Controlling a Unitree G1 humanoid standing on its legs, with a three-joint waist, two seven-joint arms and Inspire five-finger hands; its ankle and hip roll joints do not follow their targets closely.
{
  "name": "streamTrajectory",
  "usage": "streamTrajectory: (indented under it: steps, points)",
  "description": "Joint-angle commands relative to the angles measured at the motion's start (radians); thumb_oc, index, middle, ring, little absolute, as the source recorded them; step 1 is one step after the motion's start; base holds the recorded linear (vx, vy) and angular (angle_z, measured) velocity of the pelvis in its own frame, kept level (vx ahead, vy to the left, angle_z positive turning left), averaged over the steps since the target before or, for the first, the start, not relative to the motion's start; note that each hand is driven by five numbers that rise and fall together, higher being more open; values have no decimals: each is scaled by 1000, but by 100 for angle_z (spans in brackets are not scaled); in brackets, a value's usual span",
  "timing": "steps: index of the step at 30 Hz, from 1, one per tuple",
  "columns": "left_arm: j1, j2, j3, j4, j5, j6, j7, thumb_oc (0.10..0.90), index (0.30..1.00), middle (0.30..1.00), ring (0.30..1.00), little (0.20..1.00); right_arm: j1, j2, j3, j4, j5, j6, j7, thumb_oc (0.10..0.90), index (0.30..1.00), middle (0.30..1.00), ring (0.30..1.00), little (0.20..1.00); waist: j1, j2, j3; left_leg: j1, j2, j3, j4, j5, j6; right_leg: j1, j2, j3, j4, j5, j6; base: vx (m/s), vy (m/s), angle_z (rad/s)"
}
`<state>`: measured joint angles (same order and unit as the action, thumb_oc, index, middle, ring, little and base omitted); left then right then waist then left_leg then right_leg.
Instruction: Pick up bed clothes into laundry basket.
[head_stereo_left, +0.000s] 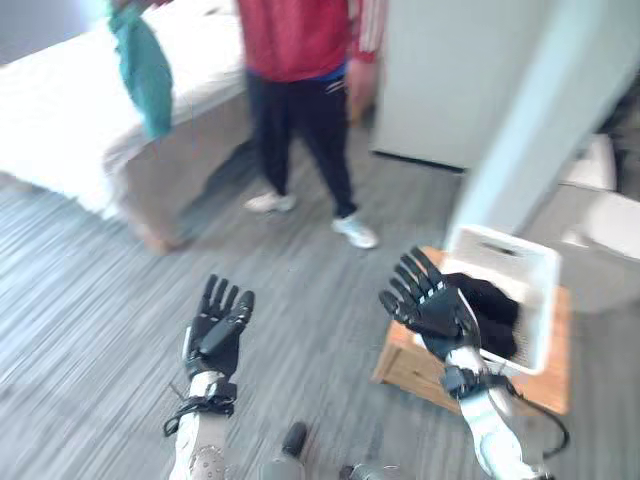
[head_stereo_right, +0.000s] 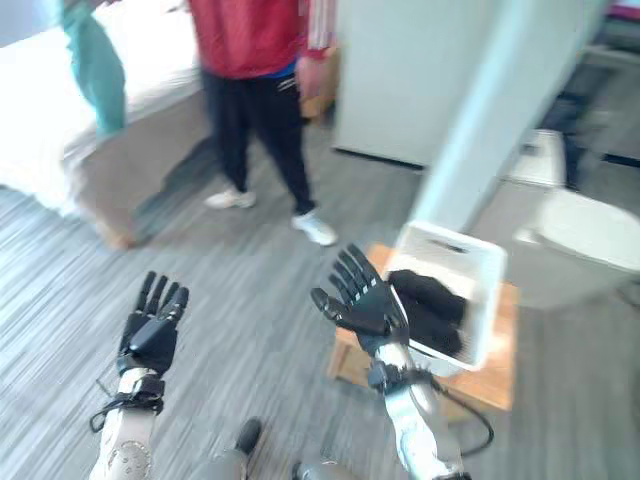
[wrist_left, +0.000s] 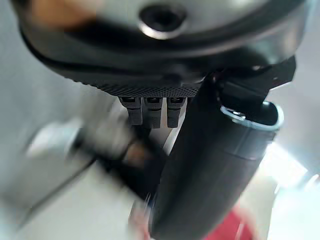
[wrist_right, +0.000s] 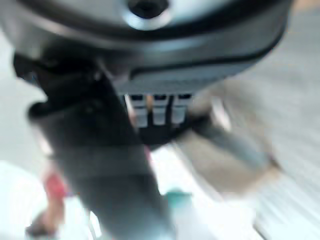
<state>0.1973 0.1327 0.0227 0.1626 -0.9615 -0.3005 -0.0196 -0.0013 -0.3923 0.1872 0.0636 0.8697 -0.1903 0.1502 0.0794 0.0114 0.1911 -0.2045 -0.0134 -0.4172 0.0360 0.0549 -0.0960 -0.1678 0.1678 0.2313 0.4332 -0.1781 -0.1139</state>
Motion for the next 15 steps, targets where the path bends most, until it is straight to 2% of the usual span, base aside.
streamTrajectory:
  steps: [1, 2, 3, 4, 5, 6, 7, 9, 10, 13, 15]
  points:
    - [-45, 28, -28, -95, 39, -56, -57, 800, 900, 900, 900, 900, 13, 18, -49, -176, -4, -78, 44, 800, 900, 900, 900, 900, -79, -80, -5, -28, 17, 372, 171, -24, 17, 216, -104, -40, -330, 2, 128, -525, -53, 229]
    - [-19, 30, -30, -100, 43, -39, -68, 800, 900, 900, 900, 900, 32, 28, -52, -189, 19, -80, 39, 800, 900, 900, 900, 900, -92, -98, -9, 9, 40, 434, 254, -100, 28, 199, -150, -106, -356, 23, 128, -305, 0, 181]
    - [-10, 33, -37, -115, 45, -32, -73, 800, 900, 900, 900, 900, 50, 40, -58, -200, 37, -82, 42, 800, 900, 900, 900, 900, -107, -97, -18, 37, 54, 449, 273, -121, 27, 194, -167, -145, -368, 32, 129, -421, 45, 204]
    - [-10, 42, -57, -109, 55, -22, -75, 800, 900, 900, 900, 900, 93, 65, -68, -202, 58, -86, 50, 800, 900, 900, 900, 900, -132, -82, -34, 130, 103, 485, 234, -135, 15, 184, -186, -222, -365, 31, 136, -207, 55, 148]
    - [-10, 42, -57, -109, 55, -22, -75, 800, 900, 900, 900, 900, 93, 65, -68, -202, 58, -86, 50, 800, 900, 900, 900, 900, -134, -83, -36, 129, 102, 484, 230, -132, 15, 182, -187, -223, -366, 33, 136, -154, 90, 135]
    - [-15, 44, -76, -106, 52, -19, -78, 800, 900, 900, 900, 900, 124, 81, -74, -201, 57, -92, 47, 800, 900, 900, 900, 900, -151, -65, -47, 187, 117, 503, 167, -148, 9, 179, -194, -268, -359, 22, 144, -38, 43, 134]
    - [-15, 44, -76, -106, 52, -19, -78, 800, 900, 900, 900, 900, 124, 81, -74, -202, 56, -92, 47, 800, 900, 900, 900, 900, -152, -66, -49, 186, 116, 502, 163, -144, 9, 177, -194, -269, -361, 24, 144, -49, 78, 122]
    - [-18, 35, -101, -109, 46, -7, -85, 800, 900, 900, 900, 900, 157, 96, -86, -197, 57, -91, 43, 800, 900, 900, 900, 900, -172, -24, -75, 231, 106, 510, 11, -126, 9, 179, -189, -321, -362, 20, 155, -16, 152, 96]
    - [-18, 35, -120, -113, 54, -1, -83, 800, 900, 900, 900, 900, 167, 107, -82, -184, 55, -89, 36, 800, 900, 900, 900, 900, -172, -13, -81, 234, 88, 469, -20, -120, 17, 176, -192, -325, -356, 23, 161, -13, 163, 66]
    - [0, 55, -126, -129, 76, 8, -88, 800, 900, 900, 900, 900, 175, 128, -88, -167, 71, -93, 19, 800, 900, 900, 900, 900, -176, -14, -86, 226, 74, 448, 1, -126, 23, 187, -204, -312, -371, 41, 169, 1, 92, 28]
    - [30, 67, -126, -137, 103, 17, -87, 800, 900, 900, 900, 900, 167, 140, -63, -152, 63, -82, 23, 800, 900, 900, 900, 900, -155, -15, -92, 235, 63, 458, -6, -130, 38, 204, -219, -301, -385, 51, 177, 36, 101, -14]
